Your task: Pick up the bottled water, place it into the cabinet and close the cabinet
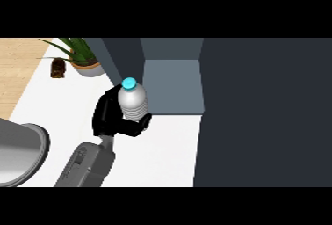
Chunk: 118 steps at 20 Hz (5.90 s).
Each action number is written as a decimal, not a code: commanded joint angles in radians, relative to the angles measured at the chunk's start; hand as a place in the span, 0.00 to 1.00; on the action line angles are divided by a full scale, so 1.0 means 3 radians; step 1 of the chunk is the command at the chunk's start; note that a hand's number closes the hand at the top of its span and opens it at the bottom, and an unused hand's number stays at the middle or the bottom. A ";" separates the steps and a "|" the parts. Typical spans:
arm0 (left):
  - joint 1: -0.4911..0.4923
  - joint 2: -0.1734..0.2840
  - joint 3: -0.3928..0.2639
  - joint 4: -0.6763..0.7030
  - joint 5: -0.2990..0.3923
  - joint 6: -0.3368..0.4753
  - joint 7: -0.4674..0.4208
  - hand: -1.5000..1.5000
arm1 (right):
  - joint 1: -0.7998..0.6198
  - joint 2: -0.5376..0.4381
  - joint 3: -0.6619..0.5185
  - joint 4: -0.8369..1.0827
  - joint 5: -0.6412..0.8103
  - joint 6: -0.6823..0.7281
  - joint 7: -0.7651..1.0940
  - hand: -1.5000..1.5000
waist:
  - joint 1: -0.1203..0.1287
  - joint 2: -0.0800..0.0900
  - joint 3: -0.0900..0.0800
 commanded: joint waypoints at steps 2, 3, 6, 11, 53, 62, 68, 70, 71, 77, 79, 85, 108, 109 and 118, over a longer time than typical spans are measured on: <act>-0.0811 -0.0110 -0.0164 0.0202 -0.0355 0.0311 0.0192 1.00 | -0.0042 -0.0045 -0.0089 0.0018 -0.0085 0.0033 0.0036 0.00 | -0.0117 0.0023 0.0020; -0.0879 -0.0125 -0.0177 0.0305 -0.0392 0.0392 0.0109 1.00 | -0.0142 0.0009 -0.0041 0.0103 -0.0033 0.0022 0.0006 0.00 | -0.0141 0.0035 0.0020; -0.0994 -0.0124 -0.0204 0.0250 -0.0478 0.0604 0.0215 1.00 | -0.0154 0.0020 0.0021 0.0060 -0.0028 0.0022 0.0042 0.00 | -0.0179 0.0035 0.0020; -0.1078 0.0010 -0.0115 0.0355 -0.0599 0.0765 0.0336 1.00 | -0.0159 0.0023 0.0048 0.0132 -0.0015 0.0043 0.0011 0.00 | -0.0216 0.0041 0.0021; -0.0942 0.0501 -0.0532 0.0899 -0.1656 0.2009 0.0638 0.00 | -0.0395 0.0033 0.0125 0.0252 -0.0072 0.0160 0.0022 0.00 | -0.0449 0.0136 0.0015; -0.1002 0.0466 -0.0442 0.0594 -0.1246 0.1704 0.0300 0.00 | -0.0318 -0.0021 0.0116 0.0191 0.0011 0.0142 -0.0017 0.00 | -0.0364 0.0100 0.0002; -0.0915 0.0360 -0.0357 0.0301 -0.0782 0.1273 -0.0085 0.00 | -0.0278 -0.0012 -0.0007 0.0239 -0.0073 0.0117 -0.0064 0.00 | -0.0255 0.0072 0.0006; -0.0834 0.0282 -0.0316 0.0405 -0.0663 0.1155 -0.0324 0.00 | -0.0158 -0.0015 0.0136 0.0156 0.0056 0.0083 -0.0069 0.00 | -0.0255 0.0066 0.0002; -0.0892 0.0302 -0.0293 0.0410 -0.0631 0.1078 -0.0339 0.00 | -0.0202 0.0019 0.0137 0.0245 0.0114 0.0071 -0.0148 0.00 | -0.0219 0.0058 0.0007; -0.0835 0.0343 -0.0135 0.0474 -0.0301 0.0567 -0.0630 0.00 | -0.0080 0.0054 0.0191 0.0079 0.0167 -0.0081 -0.0040 0.00 | -0.0117 0.0031 0.0011; -0.0860 0.0296 -0.0148 0.0509 -0.0304 0.0532 -0.0670 0.00 | -0.0090 0.0010 0.0194 0.0071 0.0125 -0.0037 -0.0002 0.00 | -0.0089 0.0026 0.0013; -0.0403 0.0304 -0.0283 -0.0007 -0.0245 0.0403 -0.0606 0.00 | 0.0064 -0.0065 0.0106 0.0048 0.0045 0.0024 -0.0179 0.00 | -0.0012 0.0002 0.0018; 0.1515 0.0457 -0.1032 -0.2597 -0.0329 0.0230 -0.0044 0.00 | 0.0076 -0.0409 0.0492 -0.0181 0.0485 -0.0003 0.0007 1.00 | 0.0023 -0.0004 0.0017; 0.1653 0.0474 -0.1135 -0.2646 -0.0361 0.0199 -0.0115 0.00 | -0.0058 -0.0424 0.0526 -0.0362 0.0507 -0.0065 0.0384 1.00 | 0.0043 -0.0001 0.0015; 0.2372 0.0889 -0.0533 -0.3208 0.0028 -0.0099 -0.0385 0.00 | -0.0068 -0.0711 0.1104 -0.0488 0.0859 0.0265 0.0451 1.00 | 0.0069 -0.0011 0.0013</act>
